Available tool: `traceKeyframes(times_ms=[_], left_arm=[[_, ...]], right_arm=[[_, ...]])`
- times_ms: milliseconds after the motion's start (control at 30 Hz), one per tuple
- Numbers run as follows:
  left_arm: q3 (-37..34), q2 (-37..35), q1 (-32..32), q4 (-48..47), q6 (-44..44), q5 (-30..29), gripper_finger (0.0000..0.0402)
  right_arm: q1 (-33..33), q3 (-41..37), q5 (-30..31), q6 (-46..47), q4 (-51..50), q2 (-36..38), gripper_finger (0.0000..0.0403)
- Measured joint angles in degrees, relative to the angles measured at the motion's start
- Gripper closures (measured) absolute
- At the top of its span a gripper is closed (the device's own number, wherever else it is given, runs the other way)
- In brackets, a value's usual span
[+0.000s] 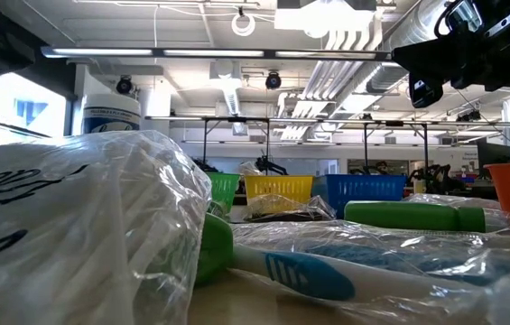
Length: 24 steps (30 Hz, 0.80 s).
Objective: Pick & Place Travel size toiletries
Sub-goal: Put the cotton pack into the black basket
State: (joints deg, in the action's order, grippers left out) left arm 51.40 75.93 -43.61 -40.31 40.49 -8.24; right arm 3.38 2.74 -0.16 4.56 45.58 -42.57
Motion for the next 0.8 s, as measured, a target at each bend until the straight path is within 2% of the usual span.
traceKeyframes(times_ms=[433, 800], left_arm=[[0.0, 0.9, 0.1, -0.1, 9.8, 0.2, 0.0401], [0.0, 3.3, 0.1, -0.1, 9.4, 2.2, 0.0400]], right_arm=[[0.0, 0.0, 0.0, 0.0, 0.0, 0.0, 0.0399], [0.0, 0.0, 0.0, 0.2, 0.0, 0.0, 0.0399]])
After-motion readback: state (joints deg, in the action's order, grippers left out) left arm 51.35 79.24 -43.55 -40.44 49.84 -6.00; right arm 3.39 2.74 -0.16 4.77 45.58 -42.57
